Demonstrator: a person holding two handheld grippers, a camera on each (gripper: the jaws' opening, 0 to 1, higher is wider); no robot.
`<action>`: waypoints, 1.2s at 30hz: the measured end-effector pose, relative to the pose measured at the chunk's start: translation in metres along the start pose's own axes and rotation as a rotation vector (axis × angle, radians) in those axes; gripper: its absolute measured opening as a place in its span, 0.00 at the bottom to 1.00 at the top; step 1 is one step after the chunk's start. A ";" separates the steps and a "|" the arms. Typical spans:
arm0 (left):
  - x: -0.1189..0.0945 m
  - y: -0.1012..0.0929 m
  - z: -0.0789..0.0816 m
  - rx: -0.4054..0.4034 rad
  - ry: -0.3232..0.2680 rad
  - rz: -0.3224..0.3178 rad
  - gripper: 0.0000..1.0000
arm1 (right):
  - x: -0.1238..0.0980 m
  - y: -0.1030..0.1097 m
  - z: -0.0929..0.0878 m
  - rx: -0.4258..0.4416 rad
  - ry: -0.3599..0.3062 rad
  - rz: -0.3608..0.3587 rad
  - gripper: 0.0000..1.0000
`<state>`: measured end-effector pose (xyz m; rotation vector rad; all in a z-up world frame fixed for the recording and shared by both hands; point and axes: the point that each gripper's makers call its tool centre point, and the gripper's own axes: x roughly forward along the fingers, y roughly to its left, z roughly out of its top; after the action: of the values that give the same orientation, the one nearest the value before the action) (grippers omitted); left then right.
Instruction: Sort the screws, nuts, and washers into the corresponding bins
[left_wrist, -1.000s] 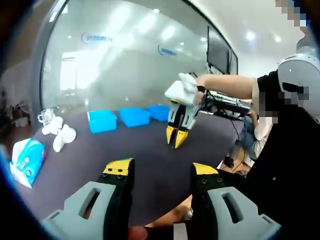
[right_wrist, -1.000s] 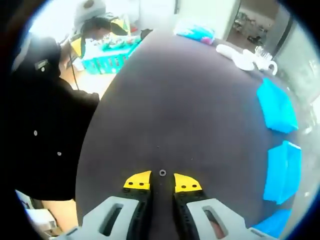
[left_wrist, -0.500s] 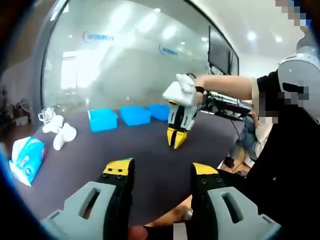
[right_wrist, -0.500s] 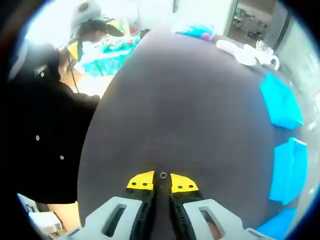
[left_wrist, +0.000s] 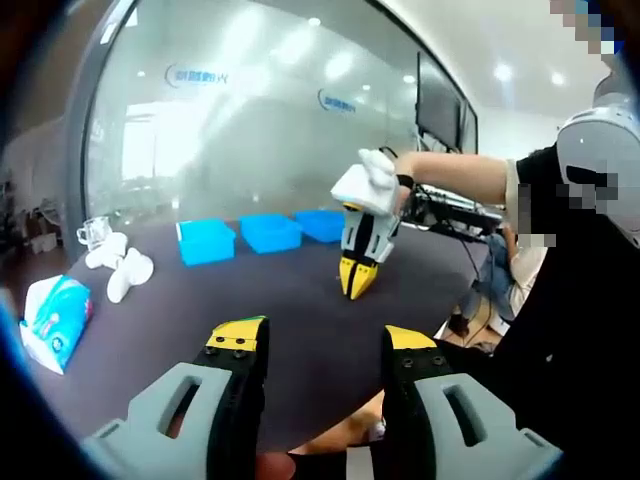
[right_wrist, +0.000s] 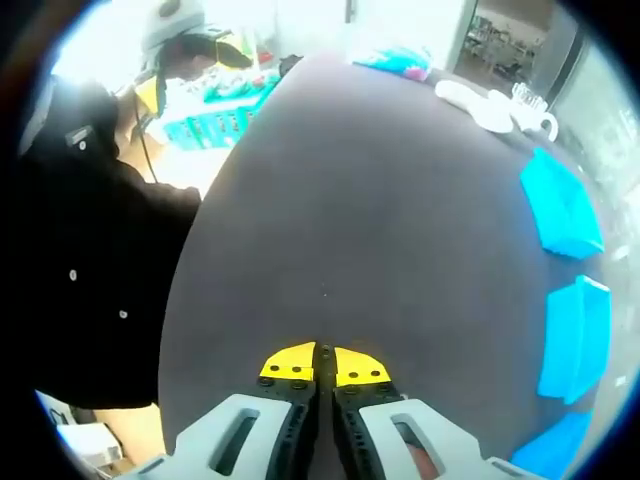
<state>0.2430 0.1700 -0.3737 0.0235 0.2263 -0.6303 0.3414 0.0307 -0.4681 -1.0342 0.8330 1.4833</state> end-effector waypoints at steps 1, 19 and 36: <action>0.000 0.000 0.000 0.002 0.000 0.000 0.43 | -0.002 0.002 -0.001 0.001 -0.007 0.003 0.02; 0.006 -0.002 0.013 0.028 -0.029 0.005 0.43 | -0.079 -0.019 -0.008 0.339 -0.497 -0.319 0.02; 0.007 0.000 0.027 0.034 -0.069 0.022 0.43 | -0.144 -0.019 -0.009 0.639 -1.031 -0.786 0.02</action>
<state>0.2535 0.1634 -0.3486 0.0374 0.1484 -0.6115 0.3658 -0.0287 -0.3374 0.0018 0.0676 0.7713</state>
